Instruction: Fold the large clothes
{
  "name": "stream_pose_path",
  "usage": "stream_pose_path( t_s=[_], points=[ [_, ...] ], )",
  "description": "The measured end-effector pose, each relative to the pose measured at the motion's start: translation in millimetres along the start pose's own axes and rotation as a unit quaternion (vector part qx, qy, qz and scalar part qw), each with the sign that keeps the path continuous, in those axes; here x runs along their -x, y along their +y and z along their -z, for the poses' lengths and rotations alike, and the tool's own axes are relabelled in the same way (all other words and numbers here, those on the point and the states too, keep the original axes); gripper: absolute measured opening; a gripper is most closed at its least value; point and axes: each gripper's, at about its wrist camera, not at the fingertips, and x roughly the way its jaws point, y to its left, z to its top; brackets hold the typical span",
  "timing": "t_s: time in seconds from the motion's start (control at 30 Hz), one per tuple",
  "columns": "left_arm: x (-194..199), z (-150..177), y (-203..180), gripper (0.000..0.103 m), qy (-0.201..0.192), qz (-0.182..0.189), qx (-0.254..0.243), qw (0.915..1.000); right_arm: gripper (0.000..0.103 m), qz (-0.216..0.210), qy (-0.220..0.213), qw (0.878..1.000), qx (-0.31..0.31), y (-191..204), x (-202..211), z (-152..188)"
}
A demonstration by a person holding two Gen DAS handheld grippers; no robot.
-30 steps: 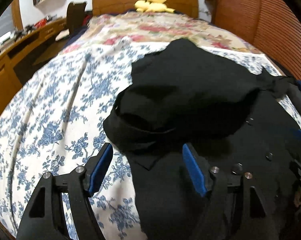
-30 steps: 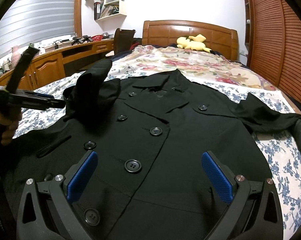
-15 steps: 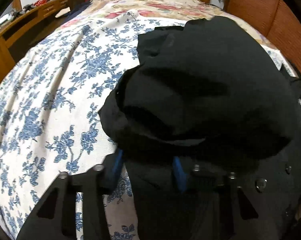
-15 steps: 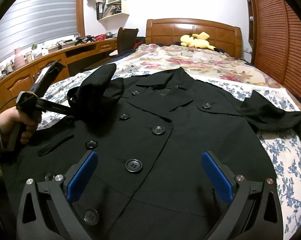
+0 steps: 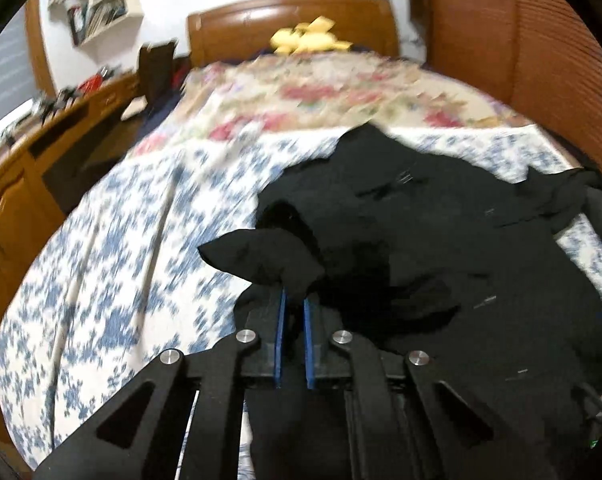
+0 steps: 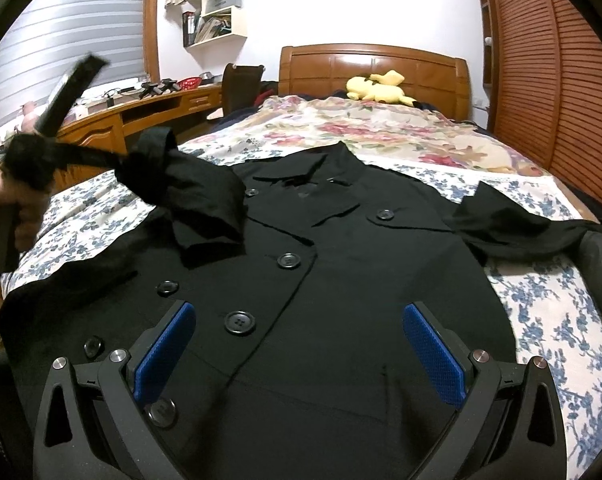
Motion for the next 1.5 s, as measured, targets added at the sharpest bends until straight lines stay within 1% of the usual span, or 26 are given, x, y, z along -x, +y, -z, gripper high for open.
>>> stream_pose_path(
  t_s=[0.07, 0.17, 0.3, 0.37, 0.47, 0.5, 0.53, 0.57, 0.6, 0.63, 0.67, 0.7, 0.8, 1.0, 1.07, 1.1, 1.17, 1.23, 1.33, 1.43, 1.5],
  points=[
    [13.4, -9.2, -17.2, 0.008, -0.02, 0.015, -0.016, 0.9995, 0.103, 0.005, -0.001, 1.0, -0.005, -2.5, 3.0, 1.7],
    [37.8, -12.3, -46.2, 0.008, -0.05, 0.041, -0.041, 0.9971, 0.103, 0.012, -0.003, 1.0, -0.013, -6.1, 6.0, 3.2],
    [58.1, -9.5, -75.9, 0.009, -0.073, 0.072, -0.067, 0.9925, 0.103, 0.021, -0.005, 1.0, -0.023, -10.9, 11.5, 4.8],
    [64.3, -6.3, -83.8, 0.012, -0.077, 0.078, -0.075, 0.9911, 0.103, 0.025, -0.006, 0.999, -0.028, -12.8, 14.2, 4.4],
    [68.3, 0.2, -89.2, 0.03, -0.083, 0.093, -0.079, 0.9891, 0.103, 0.029, -0.008, 0.999, -0.035, -12.5, 16.0, 4.5],
    [70.3, 4.6, -88.5, 0.04, -0.092, 0.097, -0.078, 0.988, 0.103, 0.03, -0.008, 0.999, -0.037, -12.7, 16.0, 4.7],
    [73.0, 7.0, -89.1, 0.047, -0.099, 0.099, -0.076, 0.9873, 0.103, 0.03, -0.008, 0.999, -0.038, -12.6, 15.9, 4.9],
    [74.0, 8.6, -89.2, 0.05, -0.105, 0.101, -0.074, 0.9866, 0.103, 0.03, -0.008, 0.999, -0.039, -11.2, 15.3, 4.9],
    [73.3, 11.9, -86.3, 0.058, -0.109, 0.103, -0.071, 0.9862, 0.103, 0.029, -0.007, 0.999, -0.04, -11.8, 14.2, 4.6],
    [71.5, 15.1, -83.1, 0.072, -0.109, 0.104, -0.067, 0.9862, 0.103, 0.029, -0.007, 0.999, -0.04, -10.4, 13.7, 4.8],
    [70.6, 17.9, -81.2, 0.077, -0.11, 0.105, -0.063, 0.9863, 0.103, 0.029, -0.005, 0.999, -0.038, -7.6, 12.3, 5.0],
    [68.3, 21.0, -77.8, 0.079, -0.114, 0.105, -0.059, 0.9862, 0.103, 0.028, -0.004, 0.999, -0.037, -6.5, 12.0, 5.1],
    [59.4, 33.7, -66.4, 0.079, -0.125, 0.085, -0.05, 0.9873, 0.103, 0.026, 0.0, 0.999, -0.033, -4.9, 8.8, 3.8],
    [38.1, 56.2, -42.4, 0.079, -0.129, 0.077, -0.028, 0.9883, 0.103, 0.014, 0.007, 0.999, -0.029, -1.2, -1.8, -2.6],
    [33.0, 62.6, -34.6, 0.079, -0.131, 0.071, -0.022, 0.9885, 0.101, 0.005, 0.006, 1.0, -0.026, 0.8, -4.5, -5.7],
    [30.3, 66.1, -30.1, 0.079, -0.133, 0.06, -0.02, 0.9891, 0.099, -0.001, 0.005, 1.0, -0.023, 2.4, -6.3, -7.3],
    [27.0, 72.5, -25.0, 0.079, -0.139, 0.051, -0.019, 0.9888, 0.095, -0.01, 0.005, 1.0, -0.017, 6.4, -10.9, -11.1],
    [23.0, 77.4, -19.1, 0.079, -0.139, 0.049, -0.017, 0.9889, 0.085, -0.024, 0.008, 1.0, -0.008, 11.6, -18.4, -15.5],
    [19.6, 81.4, -10.6, 0.079, -0.132, 0.065, -0.009, 0.9891, 0.075, -0.035, 0.012, 0.999, 0.005, 16.5, -32.8, -23.4],
    [18.5, 84.1, -3.4, 0.079, -0.129, 0.08, 0.004, 0.9884, 0.072, -0.047, 0.018, 0.998, 0.021, 23.5, -46.8, -32.1],
    [15.1, 85.6, -0.6, 0.079, -0.12, 0.083, 0.014, 0.9893, 0.07, -0.053, 0.027, 0.998, 0.033, 26.9, -55.7, -34.1]
  ],
)
